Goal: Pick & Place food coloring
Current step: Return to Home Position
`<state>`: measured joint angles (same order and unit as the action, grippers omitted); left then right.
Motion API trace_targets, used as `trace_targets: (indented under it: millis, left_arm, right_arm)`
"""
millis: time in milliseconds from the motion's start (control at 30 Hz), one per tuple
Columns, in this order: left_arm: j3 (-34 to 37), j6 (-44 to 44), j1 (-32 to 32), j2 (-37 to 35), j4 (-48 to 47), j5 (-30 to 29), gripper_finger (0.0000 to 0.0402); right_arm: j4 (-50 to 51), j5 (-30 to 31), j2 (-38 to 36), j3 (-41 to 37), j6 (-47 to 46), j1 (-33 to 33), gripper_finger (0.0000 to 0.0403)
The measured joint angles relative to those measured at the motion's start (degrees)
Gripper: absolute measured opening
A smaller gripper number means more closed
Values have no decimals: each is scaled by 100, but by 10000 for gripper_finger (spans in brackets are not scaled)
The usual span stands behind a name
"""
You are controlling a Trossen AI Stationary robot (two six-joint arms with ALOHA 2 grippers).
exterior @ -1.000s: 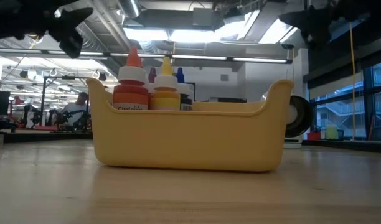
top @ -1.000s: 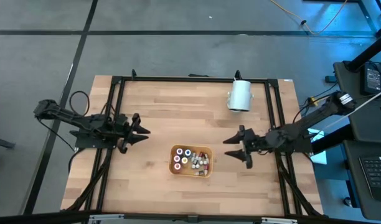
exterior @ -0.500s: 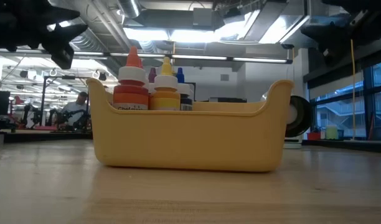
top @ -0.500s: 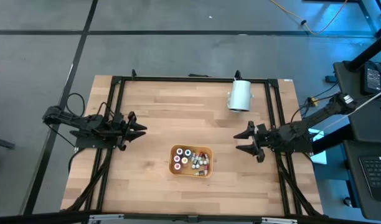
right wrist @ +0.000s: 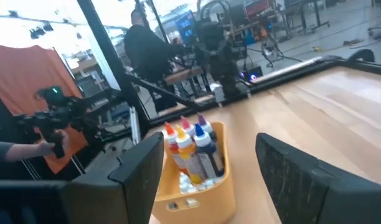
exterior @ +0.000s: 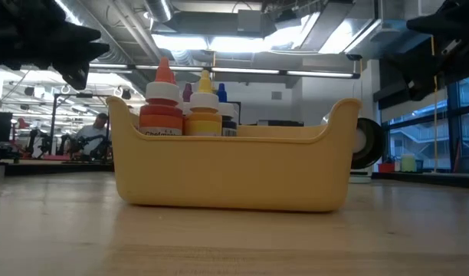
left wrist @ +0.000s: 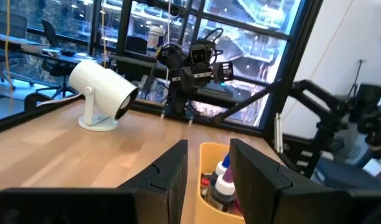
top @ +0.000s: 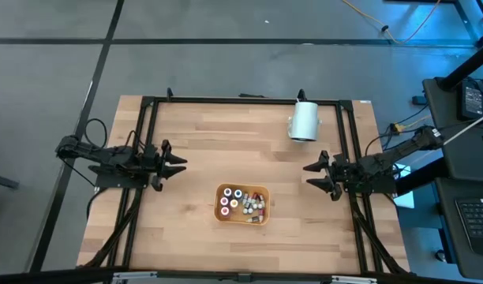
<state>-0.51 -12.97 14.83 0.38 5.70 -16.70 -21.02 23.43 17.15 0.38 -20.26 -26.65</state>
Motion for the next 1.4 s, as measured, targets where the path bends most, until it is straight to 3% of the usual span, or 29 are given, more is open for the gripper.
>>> trace_targets:
  millis: [333, 567, 800, 1400]
  left_arm:
    - [0, 25, 0, 2, -38, 3, 116]
    - [0, 24, 0, 16, -19, 11, 116]
    - [0, 24, 0, 24, -35, 7, 116]
    - [0, 24, 0, 24, -36, 5, 116]
  right_arm:
    - [1696, 204, -1730, 1, 548, 9, 255]
    - [2227, 217, -1697, 175, 1015, 13, 255]
    - [2230, 239, -1695, 177, 2212, 11, 255]
    - [2234, 243, -1692, 179, 2220, 11, 255]
